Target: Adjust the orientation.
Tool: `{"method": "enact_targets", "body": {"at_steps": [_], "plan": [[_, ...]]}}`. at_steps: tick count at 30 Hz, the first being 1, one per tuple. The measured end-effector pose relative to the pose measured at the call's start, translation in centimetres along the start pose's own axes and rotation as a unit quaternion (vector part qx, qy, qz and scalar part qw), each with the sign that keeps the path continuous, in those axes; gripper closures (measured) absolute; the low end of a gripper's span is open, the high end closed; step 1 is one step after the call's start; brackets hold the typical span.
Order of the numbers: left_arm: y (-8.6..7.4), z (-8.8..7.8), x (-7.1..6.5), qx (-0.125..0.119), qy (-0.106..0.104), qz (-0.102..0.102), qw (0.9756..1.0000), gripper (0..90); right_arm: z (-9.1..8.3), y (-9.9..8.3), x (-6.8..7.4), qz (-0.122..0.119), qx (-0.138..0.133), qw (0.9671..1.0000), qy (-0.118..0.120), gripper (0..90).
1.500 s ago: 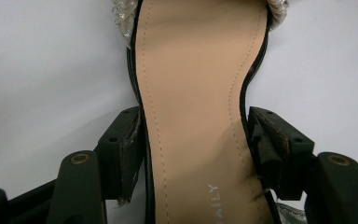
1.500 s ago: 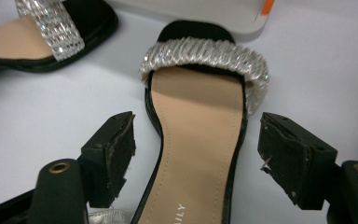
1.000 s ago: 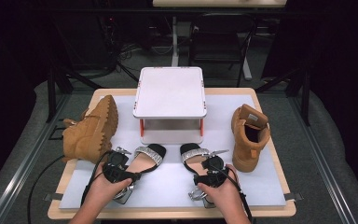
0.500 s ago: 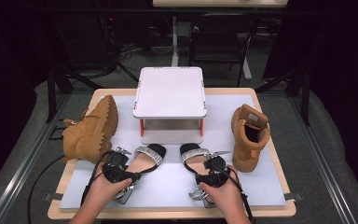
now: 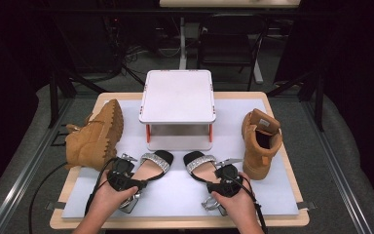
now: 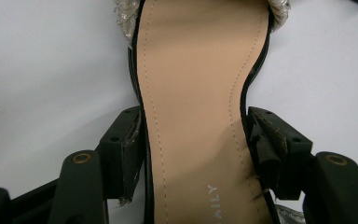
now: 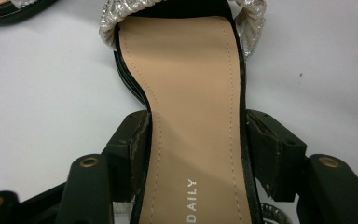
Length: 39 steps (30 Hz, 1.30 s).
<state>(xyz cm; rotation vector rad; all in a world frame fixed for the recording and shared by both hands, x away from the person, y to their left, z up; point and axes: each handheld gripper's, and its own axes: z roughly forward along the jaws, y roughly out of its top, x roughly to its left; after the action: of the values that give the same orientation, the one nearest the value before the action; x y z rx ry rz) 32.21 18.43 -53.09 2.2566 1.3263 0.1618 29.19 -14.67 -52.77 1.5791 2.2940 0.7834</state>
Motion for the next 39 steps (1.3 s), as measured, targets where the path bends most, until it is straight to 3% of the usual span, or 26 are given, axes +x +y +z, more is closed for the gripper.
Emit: {"method": "enact_targets", "body": {"at_steps": [10, 22, 26, 39], "plan": [[0.10, 0.08, -0.12, -0.004, 0.006, 0.000, 1.0000, 40.0, 0.41, 0.30, 0.81, -0.017, -0.008, 0.9998, 0.005, 41.9], [0.54, 0.44, -0.65, -0.010, 0.002, 0.014, 0.9999, 40.9, 0.73, 0.63, 1.10, 0.004, -0.012, 0.9999, 0.000, 41.9], [0.52, 0.45, -0.56, -0.011, -0.002, 0.010, 0.9999, 40.9, 0.83, 0.75, 1.08, 0.010, -0.013, 0.9999, 0.000, 41.9], [0.34, 0.51, -0.43, -0.018, -0.008, 0.010, 0.9998, 40.3, 0.90, 0.42, 0.99, 0.009, -0.027, 0.9996, 0.005, 41.4]]}}
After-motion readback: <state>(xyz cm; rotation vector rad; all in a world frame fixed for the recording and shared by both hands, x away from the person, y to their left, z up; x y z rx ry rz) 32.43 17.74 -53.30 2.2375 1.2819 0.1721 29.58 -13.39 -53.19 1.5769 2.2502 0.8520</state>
